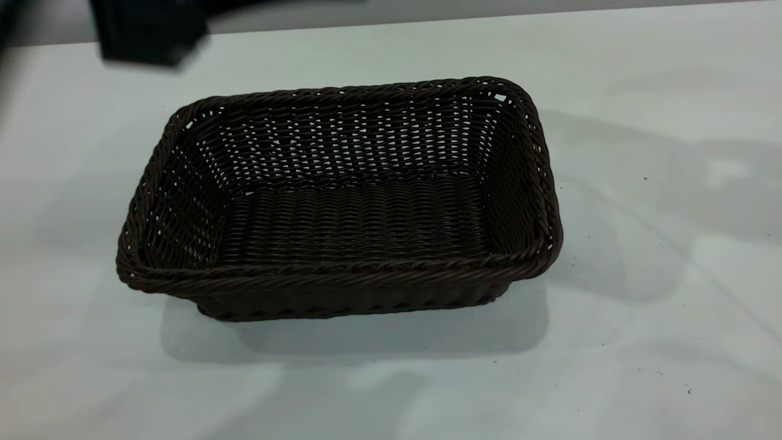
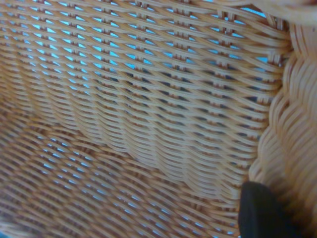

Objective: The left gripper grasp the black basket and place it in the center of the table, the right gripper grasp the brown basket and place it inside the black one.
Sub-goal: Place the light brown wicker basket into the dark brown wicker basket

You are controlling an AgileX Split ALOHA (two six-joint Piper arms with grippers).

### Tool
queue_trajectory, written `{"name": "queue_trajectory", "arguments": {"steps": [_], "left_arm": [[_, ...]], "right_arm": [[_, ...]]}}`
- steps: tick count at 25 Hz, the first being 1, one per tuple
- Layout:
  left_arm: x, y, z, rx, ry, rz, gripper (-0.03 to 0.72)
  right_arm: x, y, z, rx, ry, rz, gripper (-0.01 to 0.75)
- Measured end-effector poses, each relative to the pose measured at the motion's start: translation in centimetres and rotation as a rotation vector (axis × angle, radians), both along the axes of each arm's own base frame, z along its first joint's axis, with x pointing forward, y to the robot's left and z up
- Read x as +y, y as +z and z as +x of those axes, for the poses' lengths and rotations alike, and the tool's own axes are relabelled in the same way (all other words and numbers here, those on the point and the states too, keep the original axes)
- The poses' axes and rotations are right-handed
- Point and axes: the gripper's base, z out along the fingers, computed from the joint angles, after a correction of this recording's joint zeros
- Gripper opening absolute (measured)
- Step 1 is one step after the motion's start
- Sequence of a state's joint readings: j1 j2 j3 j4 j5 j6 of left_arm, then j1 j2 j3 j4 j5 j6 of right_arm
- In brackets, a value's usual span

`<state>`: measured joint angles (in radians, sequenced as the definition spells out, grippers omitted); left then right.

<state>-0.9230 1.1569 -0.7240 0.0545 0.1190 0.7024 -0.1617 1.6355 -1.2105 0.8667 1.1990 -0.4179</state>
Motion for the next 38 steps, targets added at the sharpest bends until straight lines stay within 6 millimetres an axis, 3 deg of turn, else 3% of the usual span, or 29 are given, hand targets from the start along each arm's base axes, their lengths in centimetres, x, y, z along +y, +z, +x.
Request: {"name": "queue_trajectory", "arguments": {"steps": [5, 12, 20, 25, 38], "left_arm": [[1.0, 2.4, -0.8, -0.082, -0.003, -0.109, 0.530], [2.0, 4.1, -1.5, -0.138, -0.003, -0.179, 0.530], [2.1, 5.4, -1.6, -0.210, -0.010, -0.272, 0.530], [2.1, 5.4, -1.6, -0.209, -0.009, -0.270, 0.530], [2.1, 5.4, -1.6, -0.212, -0.010, -0.273, 0.530]], "right_arm": [[2.9, -1.8, 1.2, 0.092, 0.125, -0.073, 0.111], [6.0, -4.5, 2.1, 0.171, 0.209, -0.087, 0.111], [9.1, -4.9, 1.4, 0.187, 0.288, -0.095, 0.111], [10.2, -5.1, 1.1, 0.207, 0.306, -0.098, 0.111], [10.6, -8.4, 2.4, 0.267, 0.268, -0.092, 0.111]]}}
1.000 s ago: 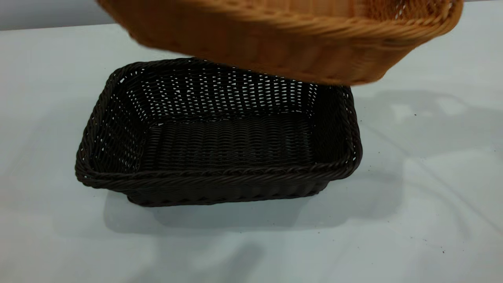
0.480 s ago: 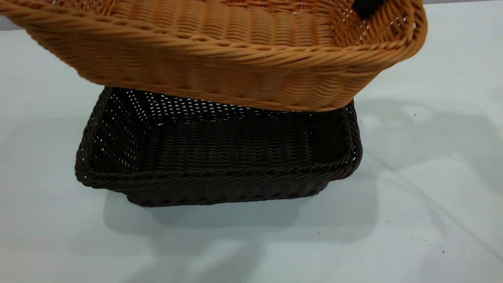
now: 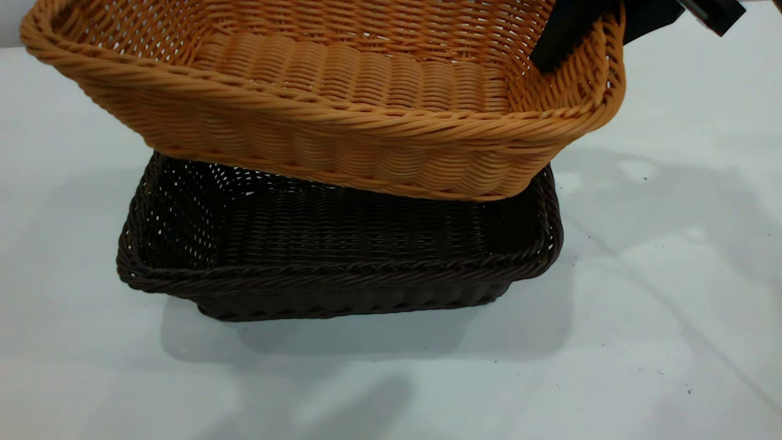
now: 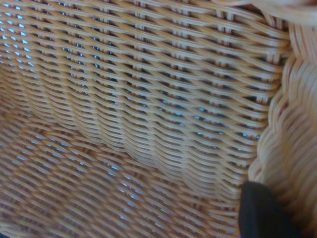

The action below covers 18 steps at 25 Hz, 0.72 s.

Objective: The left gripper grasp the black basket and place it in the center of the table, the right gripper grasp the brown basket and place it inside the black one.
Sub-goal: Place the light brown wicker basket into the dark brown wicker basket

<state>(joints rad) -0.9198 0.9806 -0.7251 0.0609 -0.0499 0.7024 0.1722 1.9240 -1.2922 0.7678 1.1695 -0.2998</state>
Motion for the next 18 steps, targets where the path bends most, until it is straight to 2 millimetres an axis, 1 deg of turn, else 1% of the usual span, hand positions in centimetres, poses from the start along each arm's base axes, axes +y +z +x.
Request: {"name": "queue_trajectory", "arguments": {"steps": [8, 12, 18], "left_arm": [[0.0, 0.0, 0.0, 0.001, 0.000, -0.001, 0.530], [0.0, 0.0, 0.0, 0.001, 0.000, -0.001, 0.530], [0.0, 0.0, 0.0, 0.002, 0.000, -0.002, 0.530]], "right_arm": [[0.1, -1.5, 0.3, 0.019, 0.026, 0.007, 0.111], [0.7, -1.7, 0.1, 0.002, 0.068, 0.002, 0.111], [2.4, -2.1, -0.5, -0.035, 0.144, -0.049, 0.111]]}}
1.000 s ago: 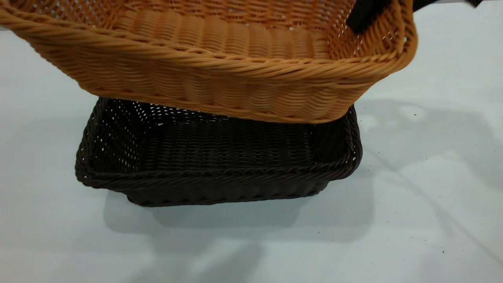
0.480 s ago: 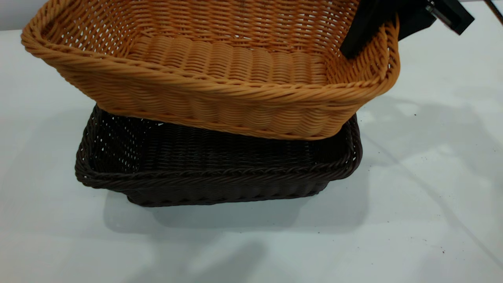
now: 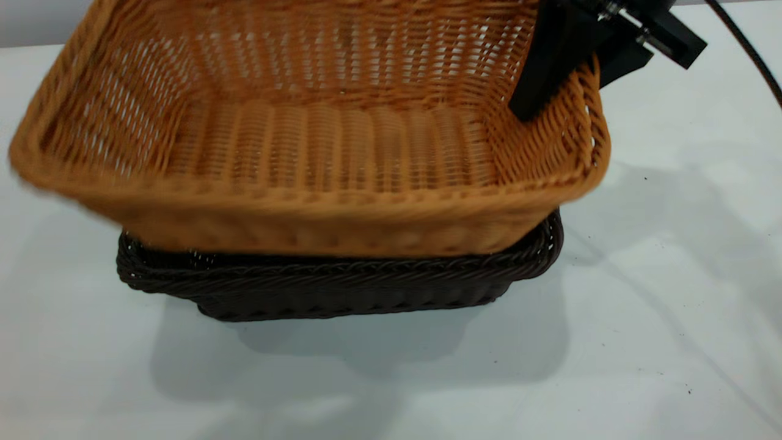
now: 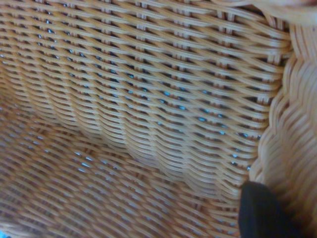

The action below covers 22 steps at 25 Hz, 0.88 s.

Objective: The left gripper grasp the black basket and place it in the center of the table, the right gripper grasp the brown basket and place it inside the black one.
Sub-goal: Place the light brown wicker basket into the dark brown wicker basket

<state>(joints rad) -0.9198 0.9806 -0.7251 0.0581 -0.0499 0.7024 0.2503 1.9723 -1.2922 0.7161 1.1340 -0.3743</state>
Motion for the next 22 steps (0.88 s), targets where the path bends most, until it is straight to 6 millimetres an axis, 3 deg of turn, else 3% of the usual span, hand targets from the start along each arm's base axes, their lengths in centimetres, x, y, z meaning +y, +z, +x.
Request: {"name": "queue_trajectory", "arguments": {"steps": [22], "left_arm": [[0.0, 0.0, 0.0, 0.005, 0.001, -0.004, 0.530]], "right_arm": [[-0.1, -1.3, 0.9, -0.010, -0.105, -0.062, 0.111]]}}
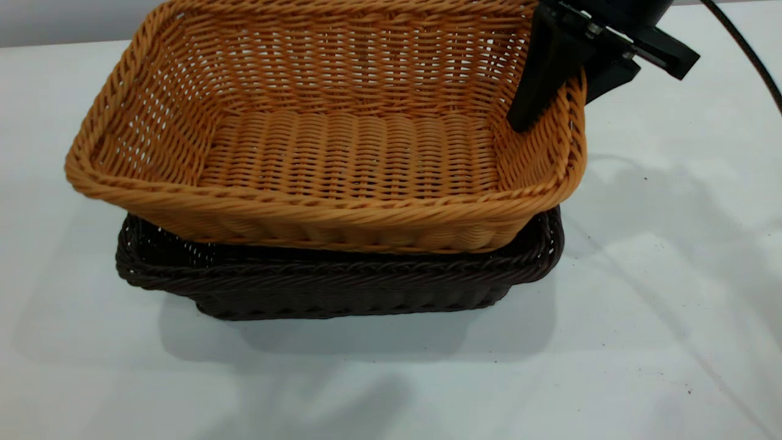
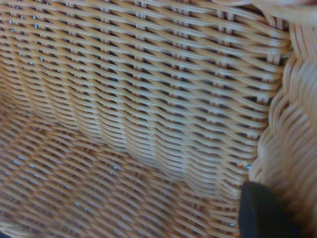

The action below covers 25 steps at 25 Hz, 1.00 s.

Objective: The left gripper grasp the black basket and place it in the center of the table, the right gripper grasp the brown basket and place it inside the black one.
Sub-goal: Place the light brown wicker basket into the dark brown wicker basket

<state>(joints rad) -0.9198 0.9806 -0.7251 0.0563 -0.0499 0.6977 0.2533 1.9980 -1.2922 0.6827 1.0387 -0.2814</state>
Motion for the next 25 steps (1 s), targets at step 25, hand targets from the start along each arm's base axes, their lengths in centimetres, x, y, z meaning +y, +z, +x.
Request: {"name": "queue_trajectory", "arguments": {"steps": [25], "left_arm": [[0.00, -0.01, 0.00, 0.011, 0.003, -0.007, 0.530]], "right_arm": [[0.52, -0.45, -0.26, 0.017, 0.048, 0.035, 0.111]]}}
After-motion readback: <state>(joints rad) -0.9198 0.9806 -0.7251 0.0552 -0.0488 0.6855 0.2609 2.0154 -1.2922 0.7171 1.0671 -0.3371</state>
